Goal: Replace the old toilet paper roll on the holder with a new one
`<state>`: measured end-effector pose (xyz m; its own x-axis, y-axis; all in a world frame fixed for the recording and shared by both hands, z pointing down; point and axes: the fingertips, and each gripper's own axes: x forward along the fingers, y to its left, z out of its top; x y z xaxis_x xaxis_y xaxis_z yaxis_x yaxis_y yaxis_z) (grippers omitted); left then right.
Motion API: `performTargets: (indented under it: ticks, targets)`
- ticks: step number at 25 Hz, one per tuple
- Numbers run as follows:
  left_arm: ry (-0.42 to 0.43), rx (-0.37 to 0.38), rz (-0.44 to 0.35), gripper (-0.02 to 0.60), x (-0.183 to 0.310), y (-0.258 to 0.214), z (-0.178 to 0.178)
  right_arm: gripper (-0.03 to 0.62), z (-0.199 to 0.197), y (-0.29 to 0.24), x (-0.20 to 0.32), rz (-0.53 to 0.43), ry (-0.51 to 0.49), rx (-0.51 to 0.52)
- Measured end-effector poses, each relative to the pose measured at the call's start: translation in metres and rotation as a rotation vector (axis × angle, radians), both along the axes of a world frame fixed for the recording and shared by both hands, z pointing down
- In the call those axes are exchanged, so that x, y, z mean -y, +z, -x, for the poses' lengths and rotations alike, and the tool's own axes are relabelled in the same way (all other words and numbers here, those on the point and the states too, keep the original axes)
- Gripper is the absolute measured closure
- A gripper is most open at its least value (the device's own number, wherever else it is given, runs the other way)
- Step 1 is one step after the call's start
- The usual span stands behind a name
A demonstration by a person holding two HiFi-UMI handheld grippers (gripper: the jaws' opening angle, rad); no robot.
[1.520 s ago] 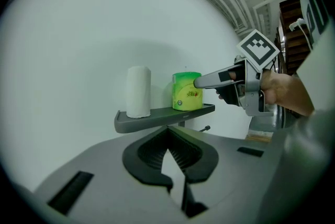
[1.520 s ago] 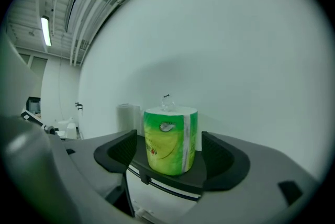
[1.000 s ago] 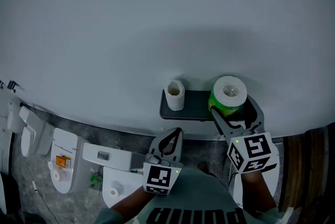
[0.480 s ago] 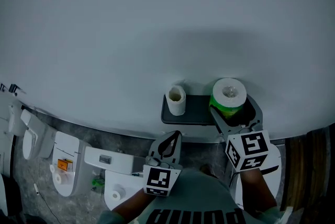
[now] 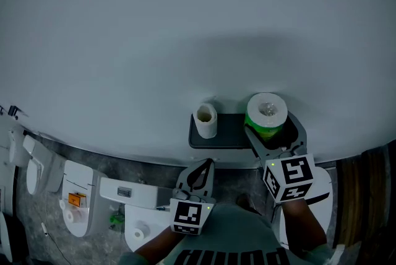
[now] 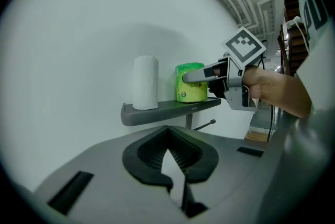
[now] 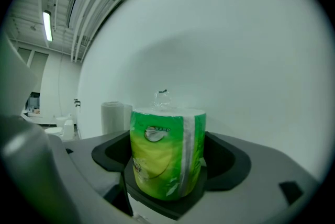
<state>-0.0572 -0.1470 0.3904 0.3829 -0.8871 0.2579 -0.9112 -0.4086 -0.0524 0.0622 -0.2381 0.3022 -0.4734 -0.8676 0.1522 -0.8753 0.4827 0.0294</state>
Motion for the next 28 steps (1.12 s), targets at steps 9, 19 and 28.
performTargets:
  ticks: [9,19,28]
  targets:
    - [0.021,-0.001,0.025,0.577,-0.004,0.01,-0.007,0.186,-0.023,-0.016,-0.011,-0.035,0.025,0.146]
    - [0.133,0.016,0.039,0.577,-0.002,0.018,-0.045,0.186,-0.11,-0.021,-0.027,-0.025,0.21,0.363]
    - [0.194,0.025,0.074,0.577,-0.001,0.032,-0.065,0.186,-0.171,0.011,-0.04,0.041,0.366,0.546]
